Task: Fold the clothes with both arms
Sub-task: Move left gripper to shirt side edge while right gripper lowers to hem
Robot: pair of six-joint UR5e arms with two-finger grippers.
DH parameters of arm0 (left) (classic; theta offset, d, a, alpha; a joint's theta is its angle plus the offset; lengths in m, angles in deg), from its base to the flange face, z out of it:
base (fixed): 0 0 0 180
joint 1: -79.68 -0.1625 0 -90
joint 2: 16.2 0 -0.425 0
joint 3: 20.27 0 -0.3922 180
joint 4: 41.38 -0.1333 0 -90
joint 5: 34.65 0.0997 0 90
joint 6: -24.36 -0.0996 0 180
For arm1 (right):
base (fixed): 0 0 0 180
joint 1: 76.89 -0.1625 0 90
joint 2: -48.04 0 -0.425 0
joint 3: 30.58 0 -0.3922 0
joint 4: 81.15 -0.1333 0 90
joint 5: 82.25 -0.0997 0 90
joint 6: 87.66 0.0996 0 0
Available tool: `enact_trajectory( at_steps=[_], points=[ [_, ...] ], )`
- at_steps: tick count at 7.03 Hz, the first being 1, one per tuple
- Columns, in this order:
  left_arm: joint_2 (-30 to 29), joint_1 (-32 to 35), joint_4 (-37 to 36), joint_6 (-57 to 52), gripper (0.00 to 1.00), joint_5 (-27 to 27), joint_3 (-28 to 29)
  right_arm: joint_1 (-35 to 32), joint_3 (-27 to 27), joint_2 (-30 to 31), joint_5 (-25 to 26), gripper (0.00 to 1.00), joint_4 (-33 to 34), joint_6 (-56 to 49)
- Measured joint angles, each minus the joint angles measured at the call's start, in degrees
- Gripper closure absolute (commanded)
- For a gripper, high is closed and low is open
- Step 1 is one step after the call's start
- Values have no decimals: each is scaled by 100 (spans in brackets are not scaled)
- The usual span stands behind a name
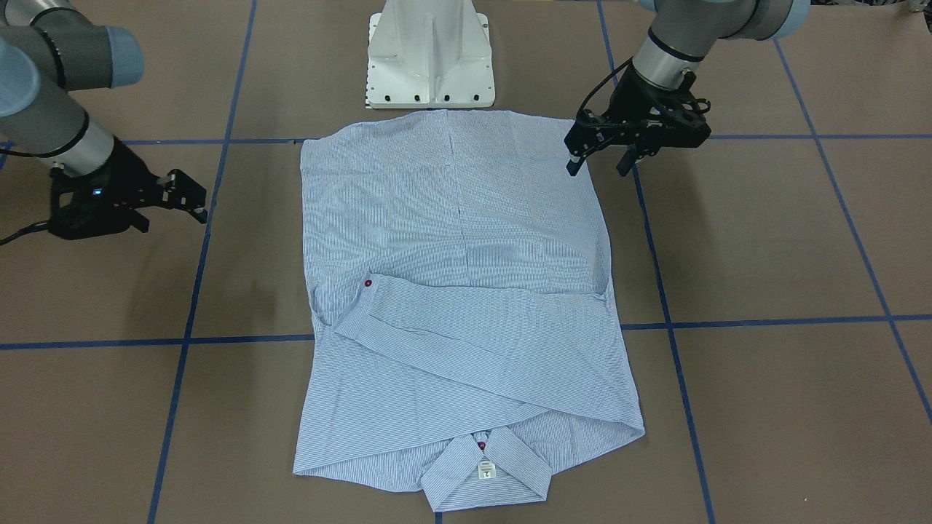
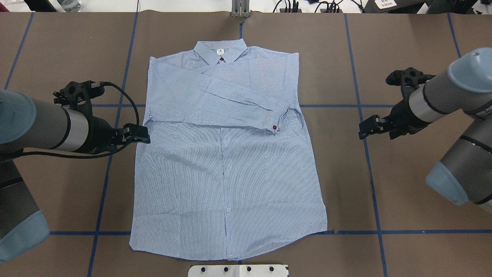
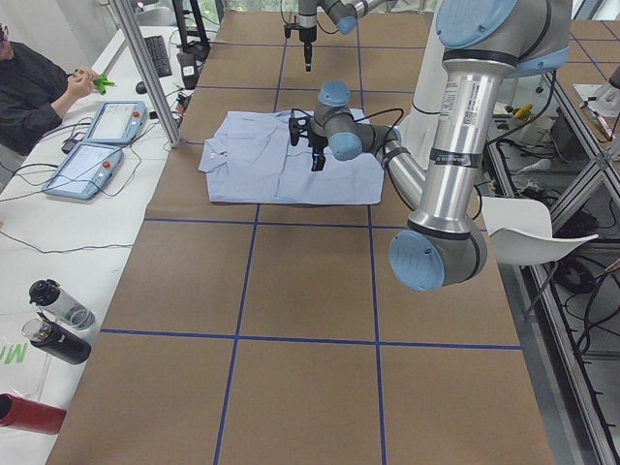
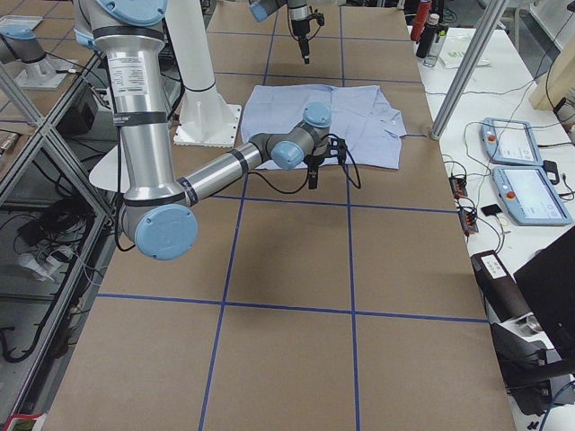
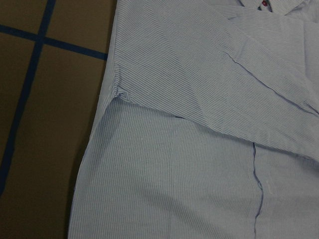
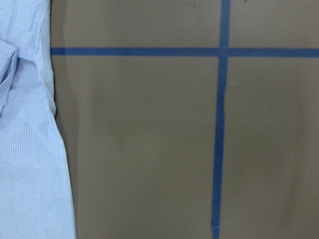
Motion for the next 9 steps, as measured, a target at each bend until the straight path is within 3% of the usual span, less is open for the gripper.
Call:
enact_trajectory(
  at_steps=[4, 9],
  points=[
    [220, -6, 2, -217, 0, 47, -165, 1165, -434, -68, 870, 0, -2, 1204],
    [133, -21, 54, -421, 0, 4, -401, 1960, -414, -315, 1228, 0, 0, 1607]
  ],
)
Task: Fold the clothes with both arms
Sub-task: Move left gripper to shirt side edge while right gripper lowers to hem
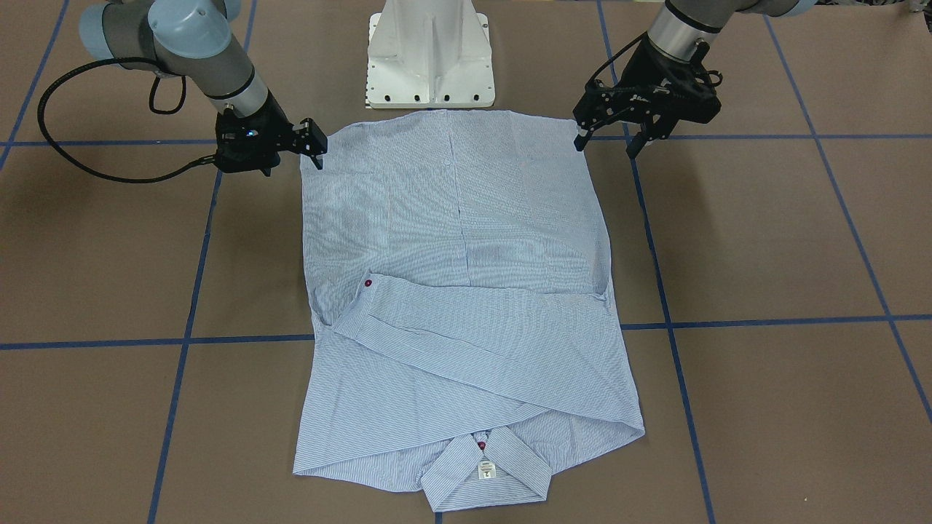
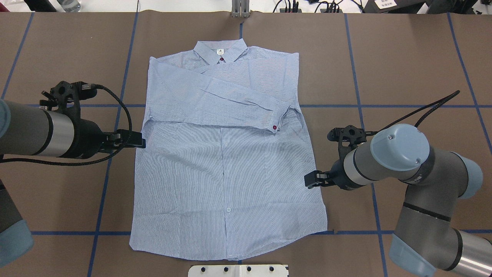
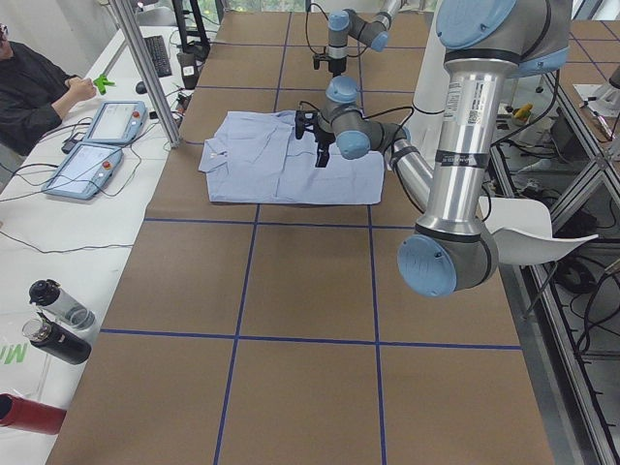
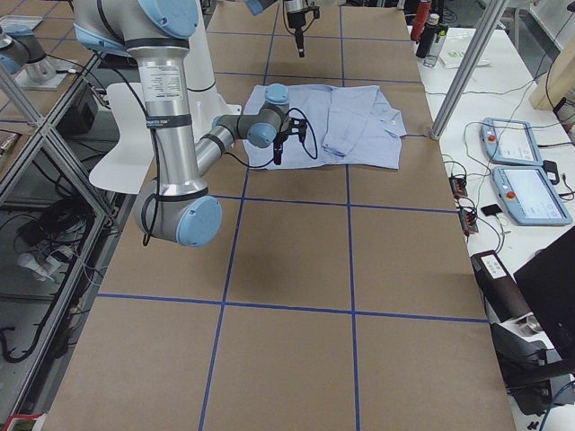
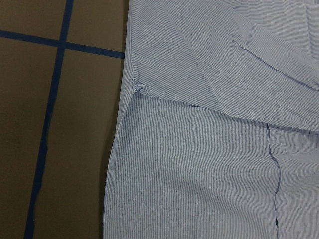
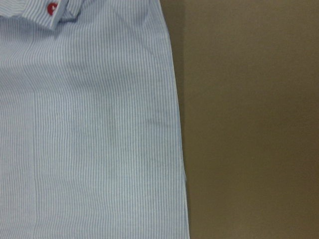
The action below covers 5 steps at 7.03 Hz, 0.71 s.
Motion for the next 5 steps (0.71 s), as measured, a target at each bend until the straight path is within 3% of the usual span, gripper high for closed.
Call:
enact_trajectory(
  at_steps=[5],
  points=[
    [5, -31, -23, -5, 0, 61, -72, 507, 185, -4, -25, 1, 69, 272]
  ],
)
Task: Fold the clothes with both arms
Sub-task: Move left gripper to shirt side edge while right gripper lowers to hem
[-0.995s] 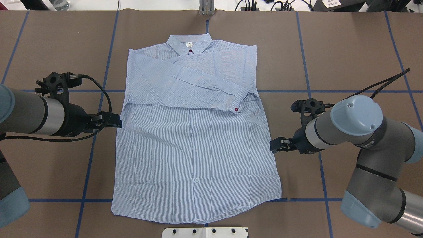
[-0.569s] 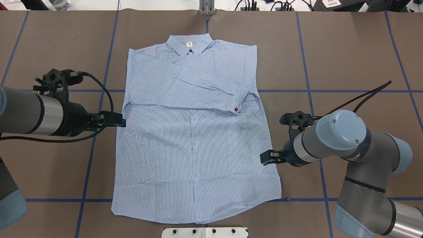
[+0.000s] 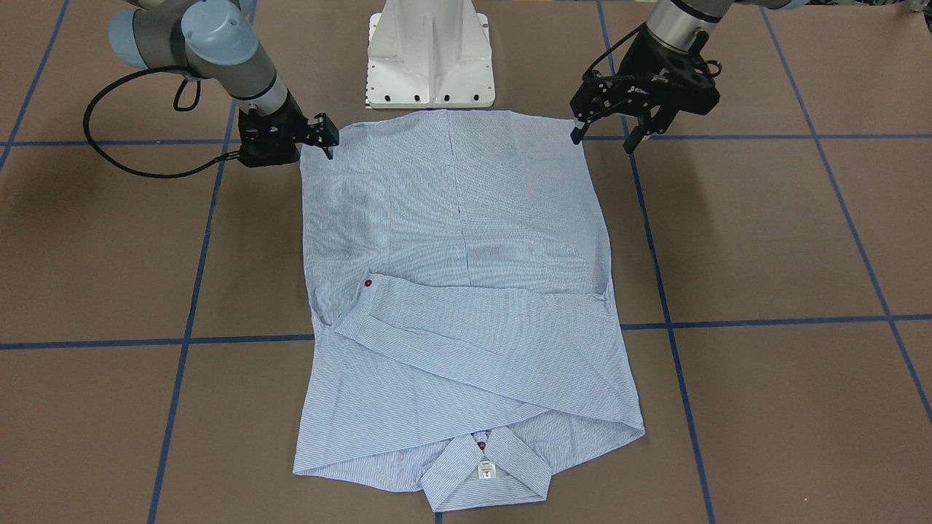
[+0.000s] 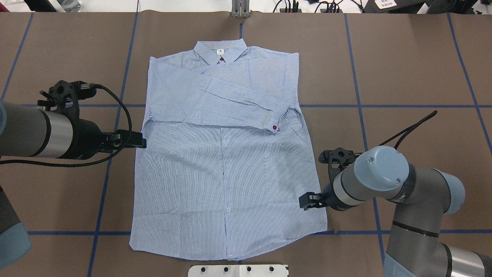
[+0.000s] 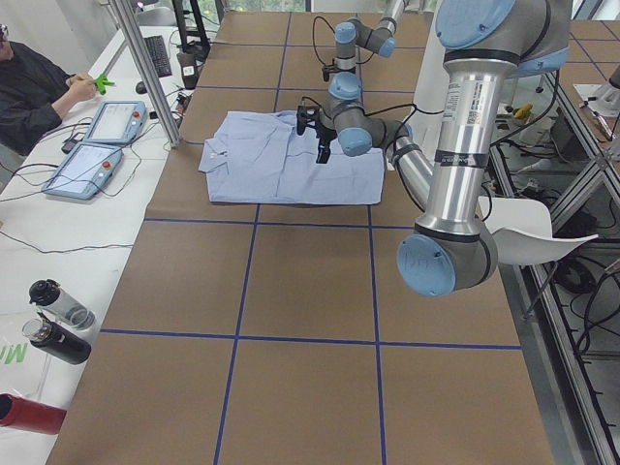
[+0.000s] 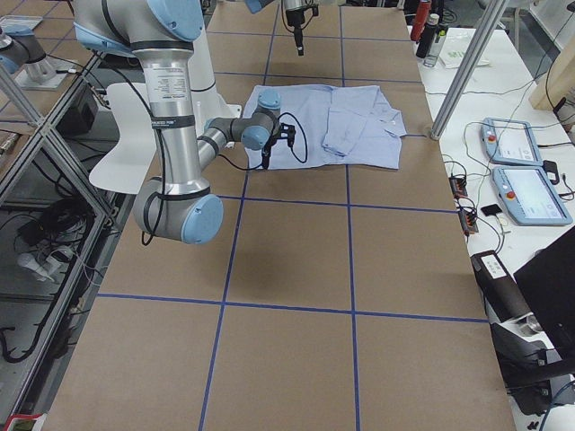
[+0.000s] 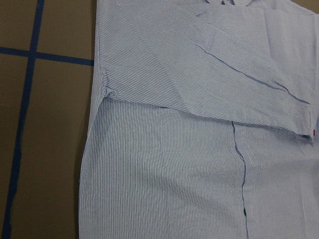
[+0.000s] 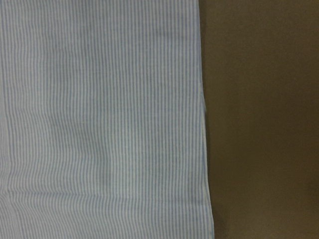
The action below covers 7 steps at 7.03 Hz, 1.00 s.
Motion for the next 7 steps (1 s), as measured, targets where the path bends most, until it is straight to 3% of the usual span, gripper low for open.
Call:
enact_trajectory(
  at_steps=[2, 4, 6, 7],
  points=[
    [9, -13, -1, 0, 0, 3, 6, 156, 23, 47, -13, 6, 10, 142],
    [9, -13, -1, 0, 0, 6, 8, 231, 49, 69, -70, 19, 17, 176],
    [4, -13, 0, 0, 0, 7, 8, 294, 90, 73, -102, 23, 20, 199],
    [1, -10, -1, 0, 0, 10, 8, 323, 100, 79, -120, 30, 24, 201]
  ],
)
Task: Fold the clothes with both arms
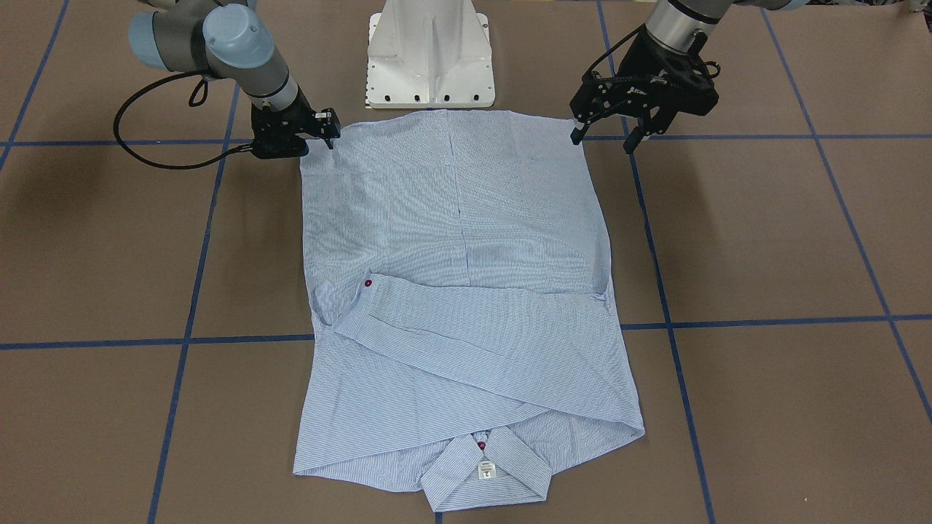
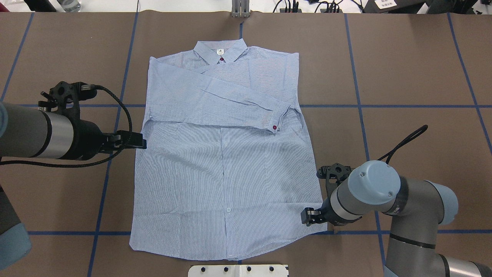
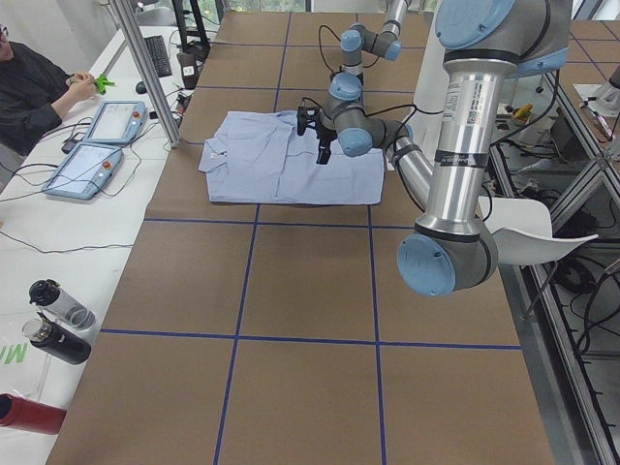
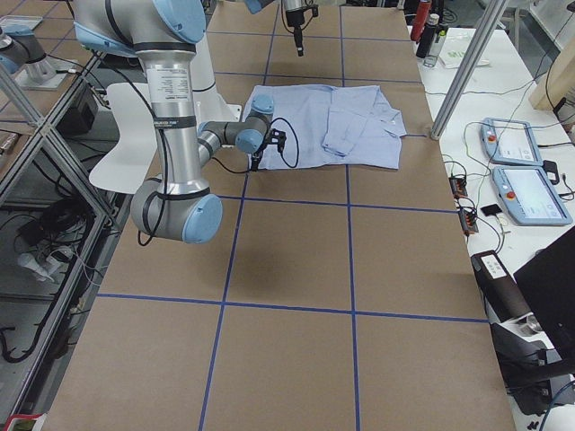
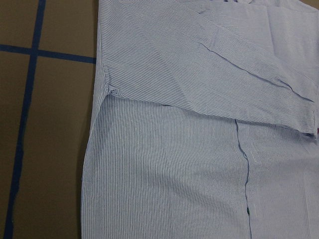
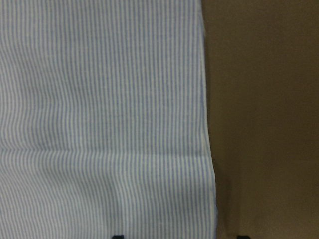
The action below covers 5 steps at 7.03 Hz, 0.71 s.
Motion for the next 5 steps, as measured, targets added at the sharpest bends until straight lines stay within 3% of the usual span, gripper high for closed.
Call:
enact_trajectory(
  at_steps=[5],
  points=[
    [14, 12, 0, 2, 0, 0, 0, 22, 15, 25, -88, 42, 3, 1]
  ],
)
